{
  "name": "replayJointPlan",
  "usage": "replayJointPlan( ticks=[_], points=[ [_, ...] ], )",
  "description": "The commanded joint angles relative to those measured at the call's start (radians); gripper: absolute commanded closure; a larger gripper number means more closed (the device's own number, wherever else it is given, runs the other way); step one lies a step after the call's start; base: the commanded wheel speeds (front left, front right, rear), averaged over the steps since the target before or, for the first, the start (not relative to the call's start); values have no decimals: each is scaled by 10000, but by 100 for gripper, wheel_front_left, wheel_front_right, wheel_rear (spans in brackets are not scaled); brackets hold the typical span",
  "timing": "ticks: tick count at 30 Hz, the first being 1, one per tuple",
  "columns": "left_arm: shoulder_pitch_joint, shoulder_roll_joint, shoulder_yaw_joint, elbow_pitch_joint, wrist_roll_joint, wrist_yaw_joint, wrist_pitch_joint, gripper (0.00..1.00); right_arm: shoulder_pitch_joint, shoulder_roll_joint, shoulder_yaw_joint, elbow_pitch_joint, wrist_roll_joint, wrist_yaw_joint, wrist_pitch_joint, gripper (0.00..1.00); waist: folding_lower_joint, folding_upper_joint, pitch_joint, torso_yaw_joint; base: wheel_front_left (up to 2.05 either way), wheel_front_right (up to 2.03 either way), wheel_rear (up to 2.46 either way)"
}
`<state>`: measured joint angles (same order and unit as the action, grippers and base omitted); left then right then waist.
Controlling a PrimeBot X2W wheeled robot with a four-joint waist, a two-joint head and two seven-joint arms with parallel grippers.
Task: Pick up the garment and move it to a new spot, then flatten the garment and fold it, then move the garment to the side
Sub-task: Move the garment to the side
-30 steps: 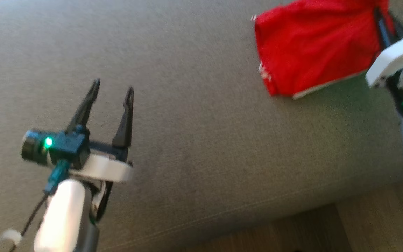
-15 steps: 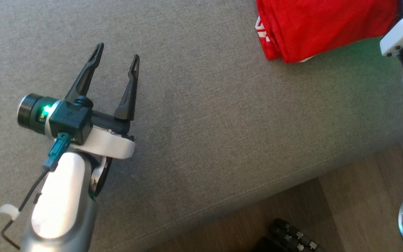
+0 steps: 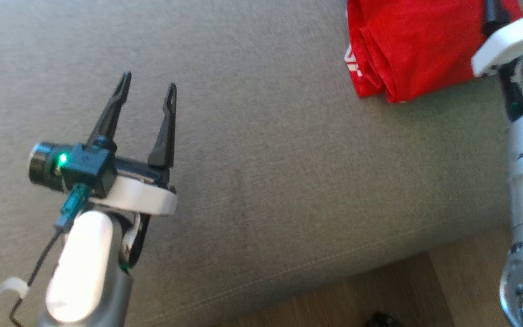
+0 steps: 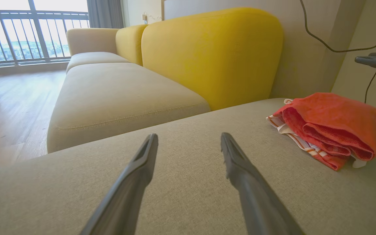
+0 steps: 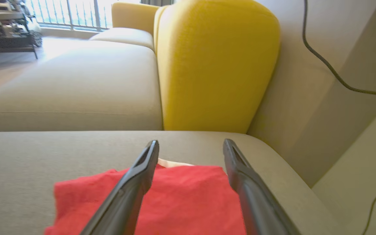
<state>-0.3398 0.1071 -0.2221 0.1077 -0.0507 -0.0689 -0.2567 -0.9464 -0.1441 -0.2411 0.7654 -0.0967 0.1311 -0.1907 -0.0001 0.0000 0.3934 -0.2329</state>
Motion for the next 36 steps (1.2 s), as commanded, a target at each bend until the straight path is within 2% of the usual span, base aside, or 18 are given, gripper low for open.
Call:
replayJointPlan(
  ticks=[1,4,8,12,17,23,30,36],
  points=[
    [166,12,348,-331,-90,104,-51,0,106,182,413,-461,77,-4,-50,0,1,0,-652,511,0,0,0],
    [566,-113,435,-370,-232,219,-51,0,533,430,896,-751,535,-4,-145,0,1,0,-1266,956,0,0,0],
    [1232,-271,603,-514,-384,456,-51,0,1596,581,2238,-1178,862,-4,-299,0,1,0,-2016,1552,0,0,0],
    [1920,-391,702,-586,-504,621,-51,0,2647,697,2749,-1573,1464,-4,-389,0,1,0,-2648,2070,0,0,0],
    [2611,-481,850,-563,-543,869,-51,0,3961,833,2699,-2202,1884,-4,-541,0,1,0,-3304,2632,0,0,0],
    [3278,-541,1001,-698,-701,1008,-51,0,5676,929,1940,-3062,2410,-4,-659,0,1,0,-3956,3049,0,0,0],
    [3961,-564,1148,-959,-712,1139,-51,0,7430,936,1567,-3721,3195,-4,-705,0,1,0,-4298,3132,0,0,0],
    [4173,-566,1202,-683,-811,1322,-51,0,8240,937,1846,-4413,2651,-4,-708,0,1,0,-4356,3060,0,0,0]
  ],
)
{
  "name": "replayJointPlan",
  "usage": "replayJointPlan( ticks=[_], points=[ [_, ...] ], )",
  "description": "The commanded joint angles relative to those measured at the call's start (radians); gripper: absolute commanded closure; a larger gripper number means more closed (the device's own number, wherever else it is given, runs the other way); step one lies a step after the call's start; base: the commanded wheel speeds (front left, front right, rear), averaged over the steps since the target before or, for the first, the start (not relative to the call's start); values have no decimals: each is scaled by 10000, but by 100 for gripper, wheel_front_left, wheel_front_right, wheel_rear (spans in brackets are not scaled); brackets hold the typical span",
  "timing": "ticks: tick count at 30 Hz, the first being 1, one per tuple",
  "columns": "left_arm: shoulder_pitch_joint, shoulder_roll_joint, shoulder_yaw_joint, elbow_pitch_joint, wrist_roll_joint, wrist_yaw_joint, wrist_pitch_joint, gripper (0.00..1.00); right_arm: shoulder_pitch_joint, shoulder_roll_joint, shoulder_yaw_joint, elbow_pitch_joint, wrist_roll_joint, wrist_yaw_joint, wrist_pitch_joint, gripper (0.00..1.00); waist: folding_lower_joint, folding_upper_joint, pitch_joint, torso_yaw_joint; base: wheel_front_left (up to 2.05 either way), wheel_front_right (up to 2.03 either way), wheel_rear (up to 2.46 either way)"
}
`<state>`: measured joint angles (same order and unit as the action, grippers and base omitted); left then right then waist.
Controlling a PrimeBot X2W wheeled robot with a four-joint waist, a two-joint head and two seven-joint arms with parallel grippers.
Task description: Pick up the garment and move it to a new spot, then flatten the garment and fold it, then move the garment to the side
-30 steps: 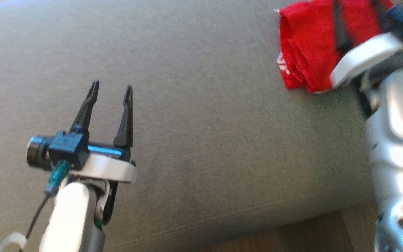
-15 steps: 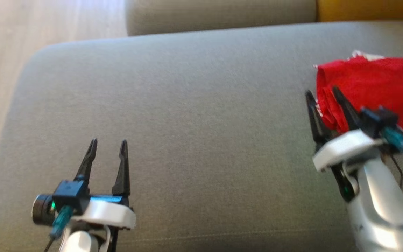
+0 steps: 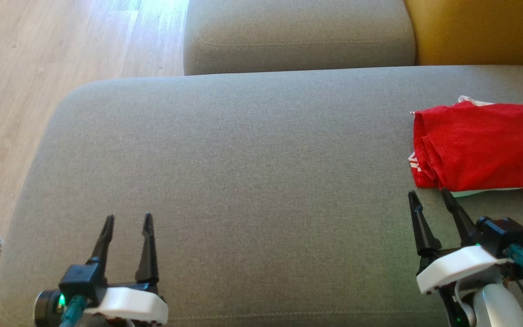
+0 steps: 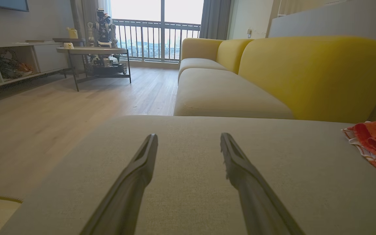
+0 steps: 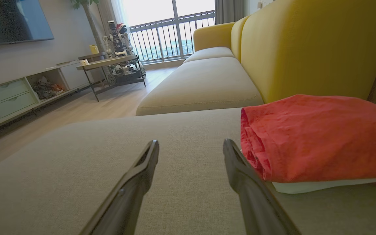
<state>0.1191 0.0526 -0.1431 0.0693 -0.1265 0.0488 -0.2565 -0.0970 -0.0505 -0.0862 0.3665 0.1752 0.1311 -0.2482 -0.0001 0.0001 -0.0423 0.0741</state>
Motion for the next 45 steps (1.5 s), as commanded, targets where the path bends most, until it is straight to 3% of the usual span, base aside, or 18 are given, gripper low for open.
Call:
replayJointPlan(
  ticks=[1,15,21,45],
  points=[
    [-420,-22,457,-248,-118,232,-53,0,-191,1,325,-509,-94,-4,-133,0,1,-1,-2,-17,0,0,0],
    [-310,-23,526,-6,174,-37,-53,0,-150,2,473,-795,13,-4,-135,0,1,-1,2,-82,0,0,0],
    [-264,-23,722,-270,364,81,-53,0,-155,2,492,-773,-9,-4,-135,0,1,-1,9,-107,0,0,0],
    [-170,-24,1094,-544,-701,-392,-53,0,-206,3,637,-826,-75,-4,-135,0,1,-1,69,-267,0,0,0]
  ],
)
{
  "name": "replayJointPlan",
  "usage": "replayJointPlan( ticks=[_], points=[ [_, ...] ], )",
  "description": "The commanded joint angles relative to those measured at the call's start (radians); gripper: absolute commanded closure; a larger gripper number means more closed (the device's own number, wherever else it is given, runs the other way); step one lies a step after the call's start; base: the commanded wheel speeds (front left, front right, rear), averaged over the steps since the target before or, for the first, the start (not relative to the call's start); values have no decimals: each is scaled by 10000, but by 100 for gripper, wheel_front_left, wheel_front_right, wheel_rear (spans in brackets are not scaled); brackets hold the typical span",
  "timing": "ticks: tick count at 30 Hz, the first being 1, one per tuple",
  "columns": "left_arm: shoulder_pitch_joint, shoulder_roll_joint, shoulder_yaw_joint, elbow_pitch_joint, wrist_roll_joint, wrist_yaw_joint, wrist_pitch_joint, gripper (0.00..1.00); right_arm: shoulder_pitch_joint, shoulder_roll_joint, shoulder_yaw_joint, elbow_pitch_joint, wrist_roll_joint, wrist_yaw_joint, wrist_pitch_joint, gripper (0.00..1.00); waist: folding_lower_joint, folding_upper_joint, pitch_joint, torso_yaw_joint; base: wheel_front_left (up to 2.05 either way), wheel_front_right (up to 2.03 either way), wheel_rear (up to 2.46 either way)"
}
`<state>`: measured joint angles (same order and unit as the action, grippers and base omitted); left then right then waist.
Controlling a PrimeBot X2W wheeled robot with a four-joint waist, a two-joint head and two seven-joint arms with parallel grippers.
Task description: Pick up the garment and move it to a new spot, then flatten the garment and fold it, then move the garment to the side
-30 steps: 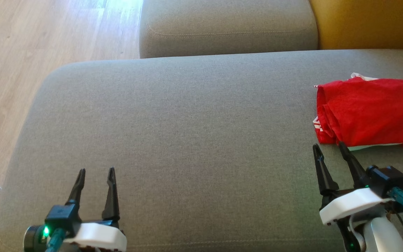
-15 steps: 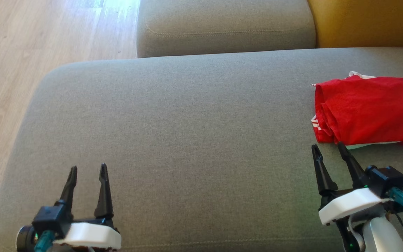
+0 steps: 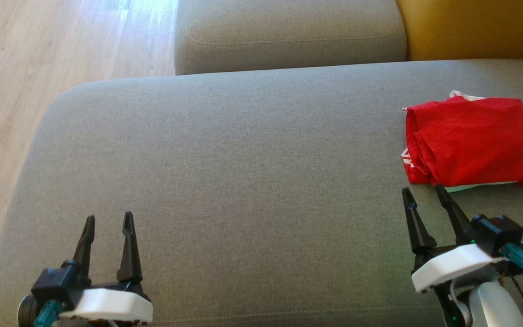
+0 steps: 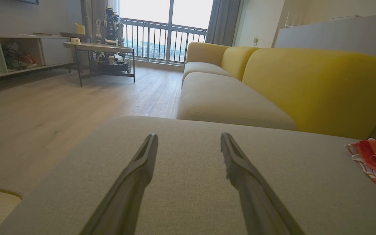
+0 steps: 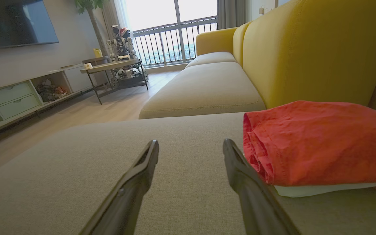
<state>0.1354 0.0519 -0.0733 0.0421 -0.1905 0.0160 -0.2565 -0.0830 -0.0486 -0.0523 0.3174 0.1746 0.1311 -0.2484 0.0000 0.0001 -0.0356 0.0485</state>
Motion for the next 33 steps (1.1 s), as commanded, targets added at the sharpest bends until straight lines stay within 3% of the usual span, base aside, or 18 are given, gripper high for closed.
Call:
replayJointPlan(
  ticks=[1,7,8,12,33],
  points=[
    [-327,-16,401,-249,-123,-77,-53,0,-353,-16,326,-327,-68,-4,-133,0,0,-1,1,-20,0,0,0],
    [-329,-16,413,-218,-282,-123,-53,0,-386,-16,389,-306,-78,-4,-133,0,0,-1,6,-32,0,0,0],
    [1,0,48,93,-251,-89,1,100,-4,0,138,9,-4,0,0,100,0,-1,6,-35,0,0,0],
    [151,-25,-23,667,-348,-83,29,100,199,28,137,534,91,0,64,100,1,-1,9,-39,0,0,0],
    [-291,50,203,926,-2777,-317,577,100,140,21,25,304,2512,-1,656,100,1,-1,72,-115,0,0,0]
  ],
)
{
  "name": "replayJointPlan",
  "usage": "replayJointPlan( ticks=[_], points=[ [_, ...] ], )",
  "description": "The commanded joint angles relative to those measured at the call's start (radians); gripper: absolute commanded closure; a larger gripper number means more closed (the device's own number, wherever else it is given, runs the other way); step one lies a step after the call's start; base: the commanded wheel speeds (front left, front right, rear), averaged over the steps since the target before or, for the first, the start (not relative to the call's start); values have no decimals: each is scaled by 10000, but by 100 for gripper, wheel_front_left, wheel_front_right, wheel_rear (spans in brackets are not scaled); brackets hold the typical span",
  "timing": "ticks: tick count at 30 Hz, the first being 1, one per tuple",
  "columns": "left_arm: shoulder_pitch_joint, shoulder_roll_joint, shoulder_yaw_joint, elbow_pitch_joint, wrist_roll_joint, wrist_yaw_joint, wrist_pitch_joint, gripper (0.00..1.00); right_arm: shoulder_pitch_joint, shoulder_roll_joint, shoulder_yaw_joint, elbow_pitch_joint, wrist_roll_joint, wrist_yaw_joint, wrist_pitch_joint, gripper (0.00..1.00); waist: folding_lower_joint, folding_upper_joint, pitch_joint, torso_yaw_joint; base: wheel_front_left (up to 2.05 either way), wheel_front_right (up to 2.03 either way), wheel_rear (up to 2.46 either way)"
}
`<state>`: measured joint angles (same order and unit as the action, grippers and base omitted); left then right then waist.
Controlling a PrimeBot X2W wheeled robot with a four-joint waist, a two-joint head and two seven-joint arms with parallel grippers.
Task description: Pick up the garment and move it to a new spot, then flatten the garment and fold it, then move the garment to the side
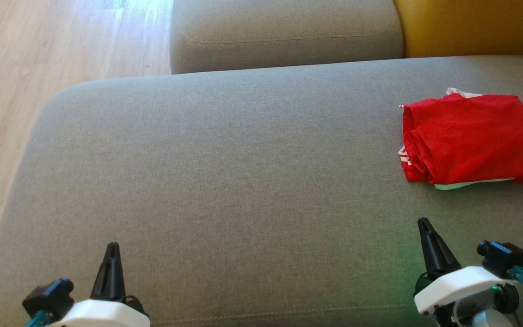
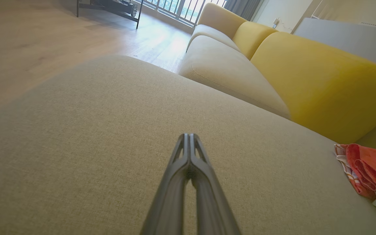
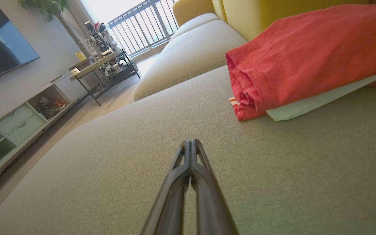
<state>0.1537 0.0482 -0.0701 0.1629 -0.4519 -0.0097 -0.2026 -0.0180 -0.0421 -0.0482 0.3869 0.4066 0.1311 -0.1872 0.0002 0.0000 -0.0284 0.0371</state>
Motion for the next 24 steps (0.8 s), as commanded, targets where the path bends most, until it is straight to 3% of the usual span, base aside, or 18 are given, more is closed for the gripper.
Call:
replayJointPlan(
  ticks=[1,24],
  points=[
    [-496,90,182,-270,-278,-71,65,100,-513,-45,-21,-401,307,-1,73,100,-1,0,4,-5,0,0,0],
    [-944,133,459,-50,-2779,-317,666,100,-594,-53,-156,-624,2832,-1,703,100,-1,0,72,-84,0,0,0]
  ],
)
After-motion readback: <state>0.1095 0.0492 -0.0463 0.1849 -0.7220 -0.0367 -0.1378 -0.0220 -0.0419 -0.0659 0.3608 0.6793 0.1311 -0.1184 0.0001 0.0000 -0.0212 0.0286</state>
